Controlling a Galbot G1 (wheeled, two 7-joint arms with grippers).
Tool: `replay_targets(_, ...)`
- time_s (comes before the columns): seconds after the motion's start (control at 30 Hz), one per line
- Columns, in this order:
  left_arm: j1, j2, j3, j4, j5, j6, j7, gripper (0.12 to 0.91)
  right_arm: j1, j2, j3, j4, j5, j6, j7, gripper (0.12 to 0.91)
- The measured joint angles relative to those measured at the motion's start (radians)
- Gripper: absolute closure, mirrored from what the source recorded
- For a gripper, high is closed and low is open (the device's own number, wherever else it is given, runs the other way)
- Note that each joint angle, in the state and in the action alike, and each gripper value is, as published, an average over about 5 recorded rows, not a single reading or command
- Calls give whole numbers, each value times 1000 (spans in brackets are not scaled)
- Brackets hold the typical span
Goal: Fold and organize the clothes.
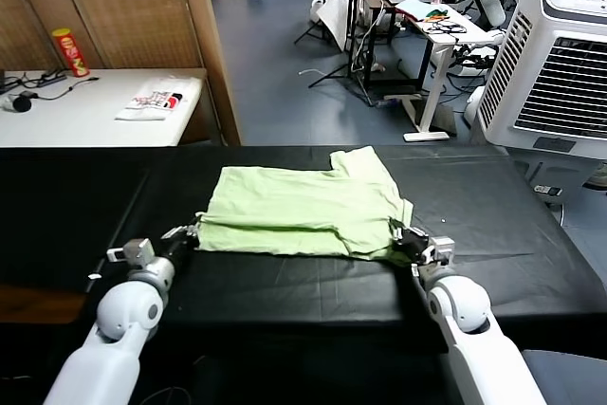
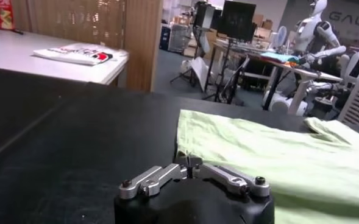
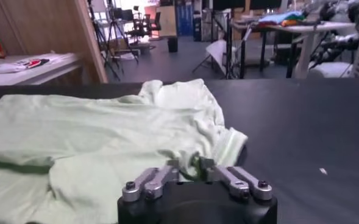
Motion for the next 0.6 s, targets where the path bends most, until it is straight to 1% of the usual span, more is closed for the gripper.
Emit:
replay_targets(0.03, 4, 4, -4, -5, -3, 4, 0, 528, -18, -8, 7, 24, -2, -8, 4, 264)
replay_targets(0.07, 9, 7, -9, -11, -7, 7, 0, 444, -39, -16, 13, 49, -5, -14, 6, 250)
replay_targets(0.13, 22, 15, -18, -26, -14, 14, 2, 350, -81, -27, 22, 96, -16, -21, 7, 233)
replay_targets(0.17, 32, 19, -23, -35, -16, 18, 4, 303, -102, -31, 25, 118, -24, -23, 7, 233)
replay_targets(0.2, 42, 23, -26, -44, -19, 20, 8, 273, -123, -34, 27, 138, -32, -23, 6, 240)
replay_targets(0.3, 83, 29, -32, -68, -25, 27, 19, 237, -172, -38, 28, 175, -56, -22, 2, 285)
replay_targets(0.43, 128, 28, -34, -76, -39, 37, 27, 233, -200, -35, 22, 198, -70, -22, -1, 376)
replay_targets(0.6, 142, 25, -33, -70, -64, 48, 34, 232, -212, -25, 15, 208, -77, -22, 0, 444)
